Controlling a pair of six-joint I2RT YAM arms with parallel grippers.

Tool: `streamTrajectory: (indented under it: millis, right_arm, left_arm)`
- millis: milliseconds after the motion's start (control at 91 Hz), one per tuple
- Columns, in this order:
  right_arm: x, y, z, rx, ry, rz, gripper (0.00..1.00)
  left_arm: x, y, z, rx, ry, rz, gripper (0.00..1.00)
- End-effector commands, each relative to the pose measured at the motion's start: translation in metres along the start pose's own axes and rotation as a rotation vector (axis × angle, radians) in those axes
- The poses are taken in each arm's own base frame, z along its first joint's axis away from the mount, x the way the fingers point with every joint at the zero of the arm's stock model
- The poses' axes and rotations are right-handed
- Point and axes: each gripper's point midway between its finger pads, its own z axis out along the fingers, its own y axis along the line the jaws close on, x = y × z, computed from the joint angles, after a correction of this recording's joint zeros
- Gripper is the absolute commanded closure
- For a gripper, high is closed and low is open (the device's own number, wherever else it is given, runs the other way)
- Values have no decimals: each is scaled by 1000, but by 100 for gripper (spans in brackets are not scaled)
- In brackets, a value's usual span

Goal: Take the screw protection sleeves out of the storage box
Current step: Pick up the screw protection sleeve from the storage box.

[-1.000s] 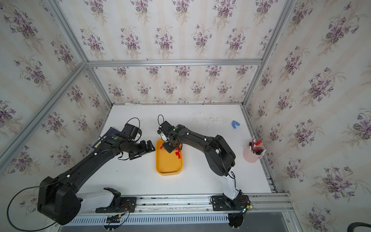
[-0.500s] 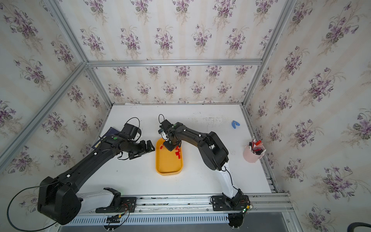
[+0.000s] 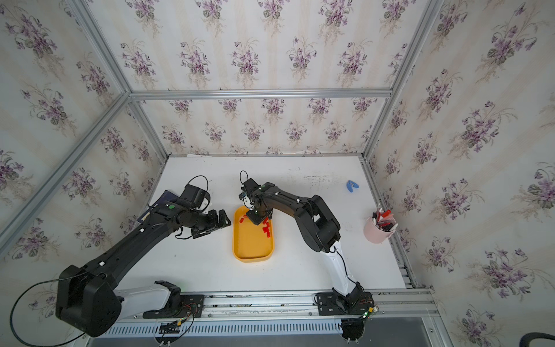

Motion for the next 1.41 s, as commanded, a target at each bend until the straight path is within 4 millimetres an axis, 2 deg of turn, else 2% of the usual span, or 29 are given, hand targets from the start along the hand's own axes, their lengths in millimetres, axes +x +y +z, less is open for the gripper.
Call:
streamTrajectory:
  millis: [0, 363, 736, 1121, 1396]
  right_arm:
    - [1, 0, 3, -4, 6, -5, 62]
    - [10, -1, 8, -3, 22, 7, 72]
    - [5, 0, 0, 2, -15, 15, 79]
    - [-3, 8, -25, -58, -114, 54, 81]
    - [-12, 20, -66, -159, -243, 97, 82]
  left_arm:
    - [-1, 0, 0, 3, -5, 11, 0]
    - [0, 3, 0, 5, -7, 7, 0]
    - [-3, 2, -2, 13, -21, 9, 0]
    - [-5, -19, -18, 125, -60, 43, 0]
    - [-7, -32, -28, 198, -87, 53, 0]
